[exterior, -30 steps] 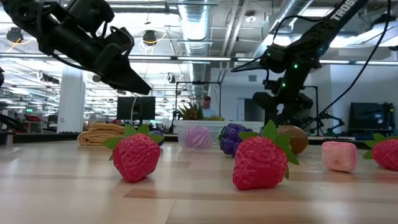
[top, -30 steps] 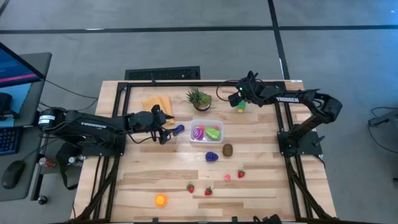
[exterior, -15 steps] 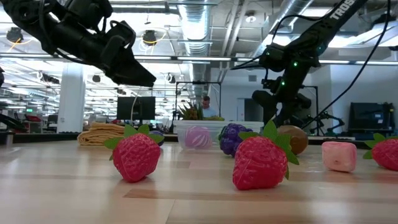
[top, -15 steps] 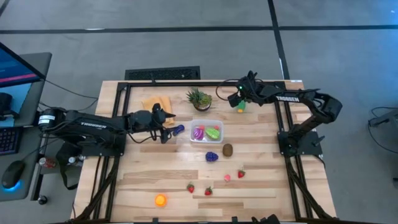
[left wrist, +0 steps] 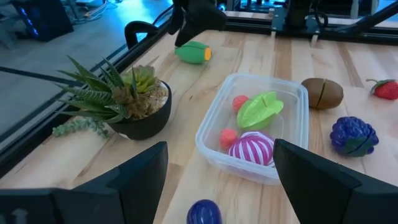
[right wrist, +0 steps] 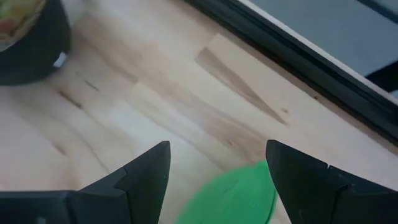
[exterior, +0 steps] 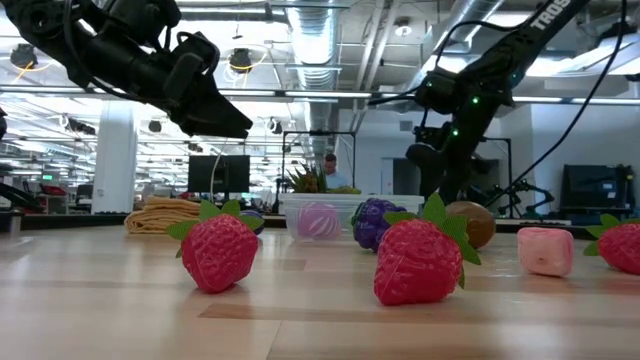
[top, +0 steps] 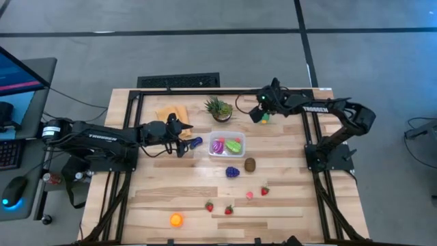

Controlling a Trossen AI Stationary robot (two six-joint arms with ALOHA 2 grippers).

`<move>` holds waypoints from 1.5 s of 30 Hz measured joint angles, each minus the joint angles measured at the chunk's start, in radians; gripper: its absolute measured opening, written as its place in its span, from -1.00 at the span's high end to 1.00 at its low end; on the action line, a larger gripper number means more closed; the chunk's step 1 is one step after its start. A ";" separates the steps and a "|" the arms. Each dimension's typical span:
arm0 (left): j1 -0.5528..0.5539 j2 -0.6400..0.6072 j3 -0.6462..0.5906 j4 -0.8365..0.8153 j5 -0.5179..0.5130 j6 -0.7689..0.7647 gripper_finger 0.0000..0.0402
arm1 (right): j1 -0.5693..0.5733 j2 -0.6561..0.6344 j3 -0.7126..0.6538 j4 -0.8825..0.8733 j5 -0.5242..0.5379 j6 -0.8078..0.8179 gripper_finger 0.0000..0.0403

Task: Pick and placing Produce into tupperware
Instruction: Put the green corn into the transparent container

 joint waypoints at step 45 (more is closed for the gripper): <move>0.000 0.000 0.001 -0.022 0.008 -0.001 -0.41 | 0.057 -0.013 0.132 -0.312 0.339 0.076 -0.26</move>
